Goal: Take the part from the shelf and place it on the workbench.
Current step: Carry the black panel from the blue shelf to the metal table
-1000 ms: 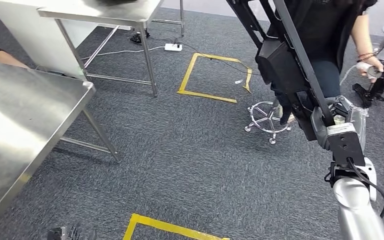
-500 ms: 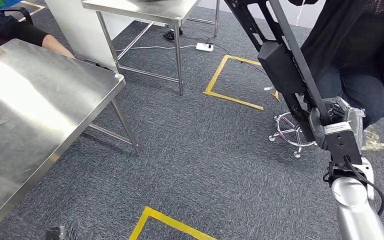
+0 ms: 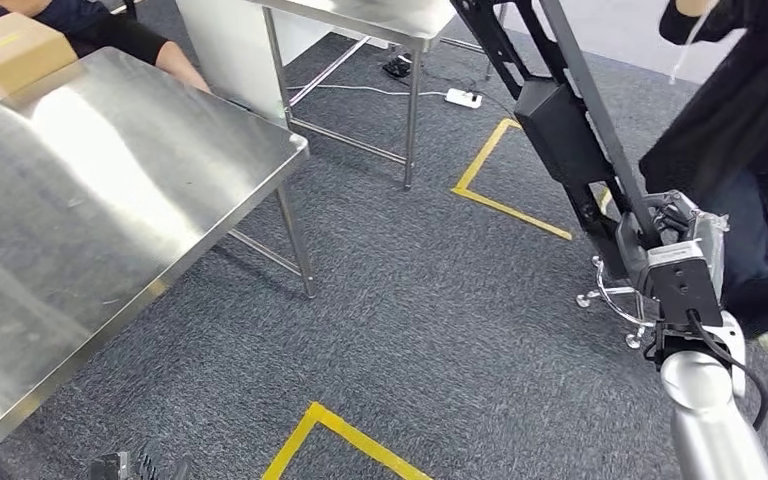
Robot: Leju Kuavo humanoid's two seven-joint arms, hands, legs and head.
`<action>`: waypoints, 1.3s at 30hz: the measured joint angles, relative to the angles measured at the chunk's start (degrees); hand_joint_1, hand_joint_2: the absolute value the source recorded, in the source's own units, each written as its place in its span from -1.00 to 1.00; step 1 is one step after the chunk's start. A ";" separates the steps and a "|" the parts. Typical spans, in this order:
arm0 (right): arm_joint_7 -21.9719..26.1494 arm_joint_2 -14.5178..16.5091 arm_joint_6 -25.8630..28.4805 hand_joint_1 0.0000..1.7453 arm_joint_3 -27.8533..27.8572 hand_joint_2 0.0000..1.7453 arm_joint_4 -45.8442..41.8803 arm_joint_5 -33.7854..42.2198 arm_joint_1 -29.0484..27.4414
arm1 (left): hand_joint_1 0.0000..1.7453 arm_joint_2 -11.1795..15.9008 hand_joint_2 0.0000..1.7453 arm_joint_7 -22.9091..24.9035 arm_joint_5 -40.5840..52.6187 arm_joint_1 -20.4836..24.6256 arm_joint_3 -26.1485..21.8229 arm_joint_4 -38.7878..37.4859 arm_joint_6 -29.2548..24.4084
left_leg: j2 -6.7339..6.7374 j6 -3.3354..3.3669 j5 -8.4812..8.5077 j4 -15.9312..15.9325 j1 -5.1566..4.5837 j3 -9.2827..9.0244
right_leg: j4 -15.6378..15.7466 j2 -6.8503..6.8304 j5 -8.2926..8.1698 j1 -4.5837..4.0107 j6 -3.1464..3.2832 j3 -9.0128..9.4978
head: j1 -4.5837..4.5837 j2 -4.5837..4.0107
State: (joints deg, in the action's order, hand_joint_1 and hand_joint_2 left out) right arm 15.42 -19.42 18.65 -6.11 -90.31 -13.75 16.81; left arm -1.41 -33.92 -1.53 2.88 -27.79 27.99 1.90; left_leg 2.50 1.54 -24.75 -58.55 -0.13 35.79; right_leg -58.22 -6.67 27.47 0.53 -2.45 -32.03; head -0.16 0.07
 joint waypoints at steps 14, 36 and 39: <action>4.35 1.11 4.23 1.00 5.49 1.00 -3.53 3.85 -8.61 | -1.00 -0.83 1.00 0.35 -2.10 -2.52 -4.64 1.51 0.00 | -10.36 0.45 0.24 0.30 0.09 -0.51 | -0.12 8.55 -0.36 0.67 -0.59 -0.42 | -0.45 0.00; 7.14 2.85 0.51 1.00 15.20 1.00 -11.50 10.86 -21.40 | -1.00 -4.38 1.00 2.26 2.80 -4.97 -13.68 8.30 3.37 | -4.14 2.06 0.05 0.92 0.17 -1.38 | -14.38 6.19 7.59 0.34 0.26 -4.96 | -0.49 0.00; 6.64 2.67 0.41 1.00 15.03 1.00 -11.02 11.00 -21.17 | -1.00 -5.02 1.00 2.75 2.85 -5.11 -14.32 8.85 3.38 | -6.71 1.94 0.15 0.72 0.23 -1.34 | -11.96 6.72 5.48 0.58 -1.10 -4.24 | -0.49 0.00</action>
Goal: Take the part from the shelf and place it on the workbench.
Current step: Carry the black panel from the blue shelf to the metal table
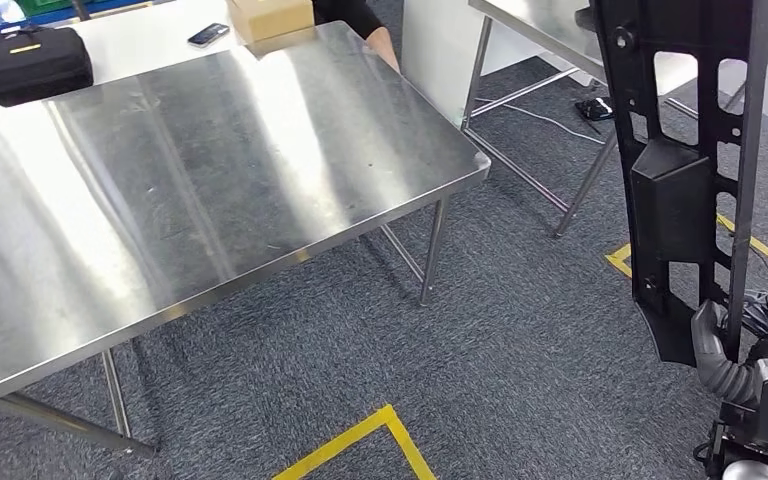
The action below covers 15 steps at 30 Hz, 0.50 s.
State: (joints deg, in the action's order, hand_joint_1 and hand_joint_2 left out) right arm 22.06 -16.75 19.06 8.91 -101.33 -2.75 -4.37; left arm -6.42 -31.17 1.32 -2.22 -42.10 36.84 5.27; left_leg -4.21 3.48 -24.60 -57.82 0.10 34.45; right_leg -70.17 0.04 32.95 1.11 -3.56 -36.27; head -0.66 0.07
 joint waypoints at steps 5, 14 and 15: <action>-1.27 -1.23 -1.40 1.00 -0.59 1.00 0.58 0.79 1.43 | -1.00 -0.69 1.00 0.28 0.16 -0.11 -1.68 1.43 0.13 | -3.28 -1.46 0.21 -0.69 -0.33 0.93 | 11.78 2.87 -4.43 0.43 -0.10 5.39 | -0.06 0.00; -1.67 -3.07 -2.13 1.00 -1.94 1.00 3.08 1.27 5.17 | -1.00 -1.83 1.00 0.51 0.48 -0.76 -3.96 1.96 0.87 | 4.03 -3.11 -6.79 -17.36 0.05 9.65 | 11.95 -3.18 -4.61 0.41 2.20 5.55 | 0.75 0.00; -1.67 -3.20 -2.13 1.00 -2.08 1.00 3.31 1.28 5.36 | -1.00 -1.91 1.00 0.58 0.50 -0.83 -4.06 1.97 0.91 | 4.31 -3.00 -5.22 -15.10 0.05 8.51 | 11.95 -3.91 -4.51 0.38 2.25 5.66 | 0.75 0.00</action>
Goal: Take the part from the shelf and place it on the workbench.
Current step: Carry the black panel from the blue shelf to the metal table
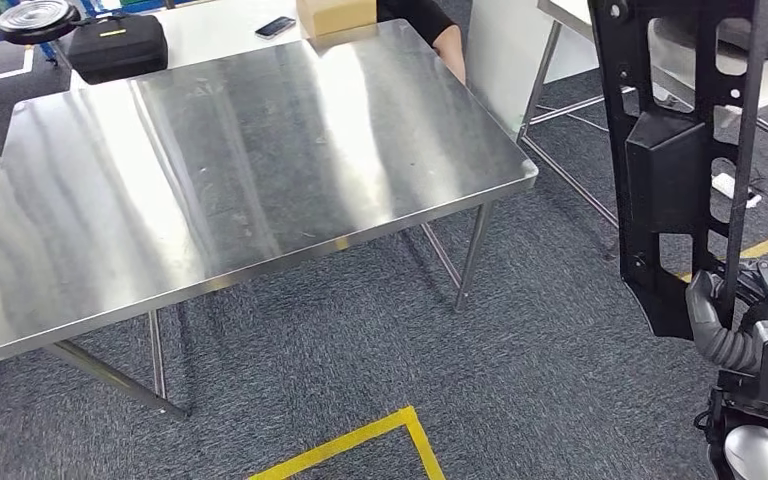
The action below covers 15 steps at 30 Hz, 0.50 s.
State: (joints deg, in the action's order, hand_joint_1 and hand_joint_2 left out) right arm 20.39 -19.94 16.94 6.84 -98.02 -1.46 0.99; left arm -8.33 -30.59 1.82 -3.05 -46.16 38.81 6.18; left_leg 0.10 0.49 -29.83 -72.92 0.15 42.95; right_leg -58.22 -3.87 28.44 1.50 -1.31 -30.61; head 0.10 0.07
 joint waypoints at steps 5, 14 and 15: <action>0.01 -1.03 0.00 1.00 -0.68 1.00 0.76 0.43 1.19 | -1.00 -0.19 1.00 0.12 0.14 0.18 -0.81 0.36 0.04 | 3.81 1.51 4.66 13.61 -1.05 -6.96 | 0.05 -3.06 0.80 -0.94 -0.84 0.66 | -0.16 0.00; -0.11 -2.31 0.21 1.00 -1.25 1.00 1.80 1.22 1.78 | -1.00 -1.11 1.00 0.48 1.00 0.35 -1.51 0.81 0.34 | -2.98 3.56 5.51 14.64 -0.48 -7.37 | -16.76 3.68 7.11 -0.59 -1.72 -7.87 | -0.70 0.00; -0.15 -2.33 0.22 1.00 -1.26 1.00 1.91 1.24 1.73 | -1.00 -1.20 1.00 0.56 1.08 0.34 -1.55 0.81 0.35 | -3.83 3.54 5.52 14.60 -0.43 -7.44 | -14.87 3.79 5.83 -0.48 -2.31 -7.30 | -0.70 0.00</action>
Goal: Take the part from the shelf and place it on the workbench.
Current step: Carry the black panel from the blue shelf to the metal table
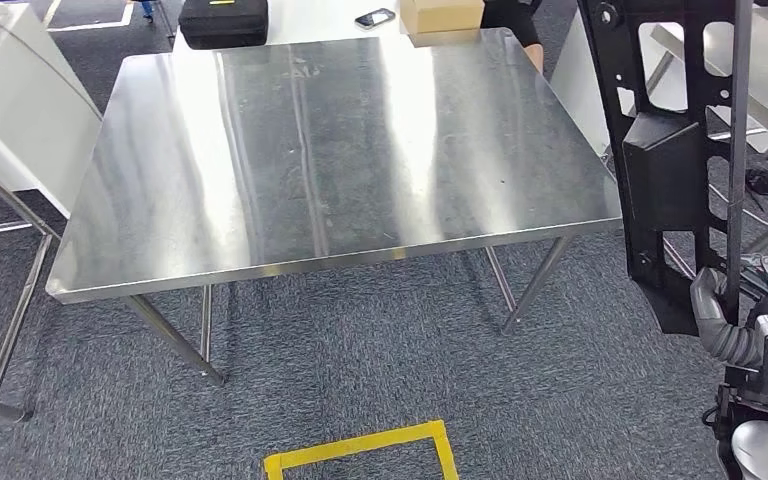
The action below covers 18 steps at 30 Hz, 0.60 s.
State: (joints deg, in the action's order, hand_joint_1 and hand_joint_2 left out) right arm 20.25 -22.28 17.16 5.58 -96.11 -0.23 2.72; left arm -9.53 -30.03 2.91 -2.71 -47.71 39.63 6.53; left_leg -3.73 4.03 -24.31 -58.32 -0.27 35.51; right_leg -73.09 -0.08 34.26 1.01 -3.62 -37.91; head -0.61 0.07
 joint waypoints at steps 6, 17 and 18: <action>-0.17 -0.04 0.15 1.00 -0.05 1.00 0.11 -0.07 0.12 | -1.00 -0.10 1.00 0.07 0.52 -0.12 -0.28 0.11 0.15 | -4.11 -1.54 0.25 -0.39 -0.15 0.63 | 14.69 2.97 -6.29 0.52 -0.19 6.17 | 0.04 0.00; -0.37 0.23 0.87 1.00 -0.37 1.00 0.26 -0.66 0.52 | -1.00 -0.07 1.00 0.20 2.03 0.39 -0.98 0.28 0.73 | 4.12 -3.45 -2.51 -8.32 0.72 4.49 | 14.93 -3.32 -5.98 0.67 1.86 6.97 | 0.76 0.00; -0.28 0.25 0.94 1.00 -0.35 1.00 0.31 -0.63 0.72 | -1.00 -0.01 1.00 0.20 2.05 0.44 -1.01 0.28 0.74 | 4.42 -3.25 -1.51 -4.69 0.66 2.39 | 14.89 -3.54 -5.81 0.47 1.62 7.02 | 0.73 0.00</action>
State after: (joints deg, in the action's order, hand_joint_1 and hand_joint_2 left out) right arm 19.96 -22.03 18.10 5.23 -95.80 -0.86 3.44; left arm -9.53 -29.83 4.96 -2.27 -48.71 39.91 7.27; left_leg 0.69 0.78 -25.82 -63.01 0.38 37.90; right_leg -58.20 -3.62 28.45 1.48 -2.00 -30.89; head 0.13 0.07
